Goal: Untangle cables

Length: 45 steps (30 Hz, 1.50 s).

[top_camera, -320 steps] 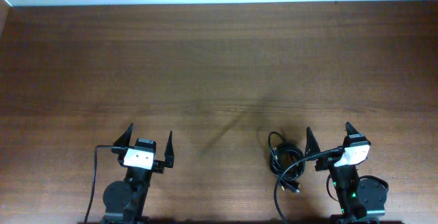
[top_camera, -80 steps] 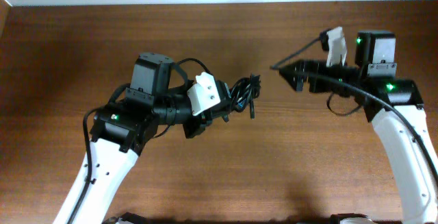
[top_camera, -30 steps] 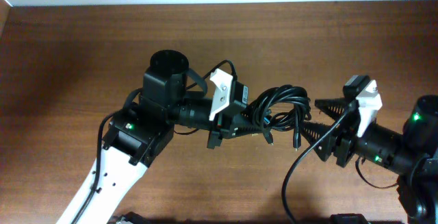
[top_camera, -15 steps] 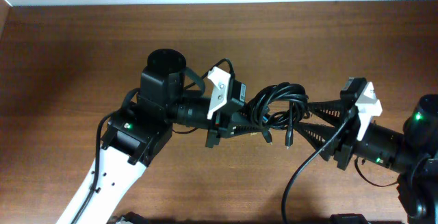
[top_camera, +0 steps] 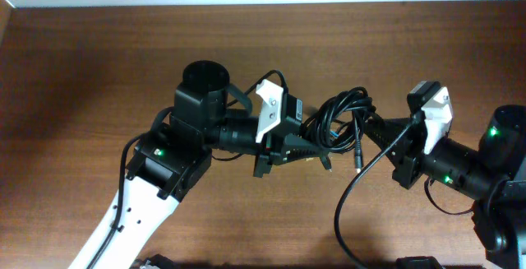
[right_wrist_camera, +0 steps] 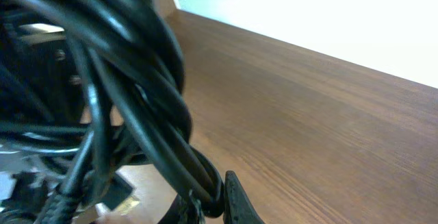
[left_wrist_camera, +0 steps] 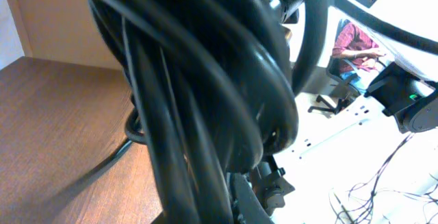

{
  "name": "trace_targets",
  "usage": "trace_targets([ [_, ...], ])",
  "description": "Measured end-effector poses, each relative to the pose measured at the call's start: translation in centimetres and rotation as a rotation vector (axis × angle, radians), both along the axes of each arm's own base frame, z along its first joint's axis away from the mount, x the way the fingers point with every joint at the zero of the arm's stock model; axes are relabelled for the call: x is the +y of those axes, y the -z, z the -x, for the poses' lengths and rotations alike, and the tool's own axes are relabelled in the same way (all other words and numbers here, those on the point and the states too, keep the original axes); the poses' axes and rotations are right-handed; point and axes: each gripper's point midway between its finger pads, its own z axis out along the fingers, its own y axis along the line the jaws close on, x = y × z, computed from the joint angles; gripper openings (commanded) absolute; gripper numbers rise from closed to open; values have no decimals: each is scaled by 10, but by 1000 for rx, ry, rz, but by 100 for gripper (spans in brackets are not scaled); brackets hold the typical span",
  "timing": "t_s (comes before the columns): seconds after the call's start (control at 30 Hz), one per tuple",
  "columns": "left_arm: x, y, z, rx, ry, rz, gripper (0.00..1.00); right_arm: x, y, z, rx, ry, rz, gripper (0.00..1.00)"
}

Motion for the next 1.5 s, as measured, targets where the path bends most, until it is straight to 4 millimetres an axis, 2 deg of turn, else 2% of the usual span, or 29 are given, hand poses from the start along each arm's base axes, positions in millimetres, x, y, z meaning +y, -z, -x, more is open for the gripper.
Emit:
trace_targets([
  [0.1, -1, 2, -1, 20, -1, -6, 0, -19, 5, -14, -10, 130, 68, 4],
  [0.23, -4, 6, -4, 44, -6, -16, 0, -34, 7, -23, -25, 225, 123, 4],
  [0.3, -5, 7, -6, 44, -17, -20, 0, -43, 2, -31, -60, 282, 149, 4],
  [0.43, -5, 6, -7, 33, -21, -15, 0, -48, -15, -41, -130, 329, 125, 4],
  [0.5, -5, 6, -7, 34, -18, -15, 0, -45, -9, -37, -70, 326, 87, 13],
  [0.53, -5, 7, -6, 42, -16, -18, 0, -44, -4, -34, -40, 328, 80, 20],
  [0.57, -5, 7, -6, 42, -15, -18, 0, -47, 6, -30, 12, 343, 87, 32],
  [0.6, -4, 4, -4, 37, -8, -11, 0, -59, 20, -29, 80, 402, 108, 51],
  [0.67, -2, -1, 1, 22, 6, 3, 0, -65, 34, -28, 140, 435, 132, 60],
  [0.73, -1, -1, 0, 20, 2, 4, 0, -67, 42, -23, 179, 442, 146, 64],
  [0.8, 2, 0, -5, 28, -15, -1, 0, -61, 39, -21, 171, 410, 125, 66],
  [0.87, 7, 1, -11, 33, -38, -4, 0, -45, 19, -9, 107, 326, 57, 74],
  [0.93, 11, 4, -15, 42, -54, -13, 0, -32, 2, 7, 41, 244, 18, 76],
  [0.97, 12, 8, -13, 44, -46, -26, 0, -23, -7, 13, -5, 178, 5, 81],
  [1.0, 15, 18, -6, 34, -20, -53, 0, -17, -13, 21, -41, 126, -5, 81],
  [1.1, 21, 30, 10, -38, 48, -73, 0, 1, -20, 35, -114, -32, 7, 95],
  [1.2, 24, 31, 26, -119, 134, -34, 0, 11, -18, 48, -163, -152, 35, 98],
  [1.3, 16, 33, 43, -183, 205, -23, 0, 18, -22, 55, -199, -220, 29, 96],
  [1.33, 12, 35, 48, -194, 225, -28, 0, 20, -23, 58, -204, -240, 20, 76],
  [1.37, 10, 36, 51, -205, 231, -34, 0, 21, -24, 60, -207, -253, 14, 51],
  [1.4, 8, 38, 52, -214, 232, -42, 0, 23, -25, 61, -215, -268, 11, 10],
  [1.43, 7, 40, 51, -222, 227, -55, 0, 25, -26, 64, -219, -286, 4, 4],
  [1.5, 6, 44, 46, -232, 198, -83, 29, 25, -26, 64, -221, -290, 3, 4],
])
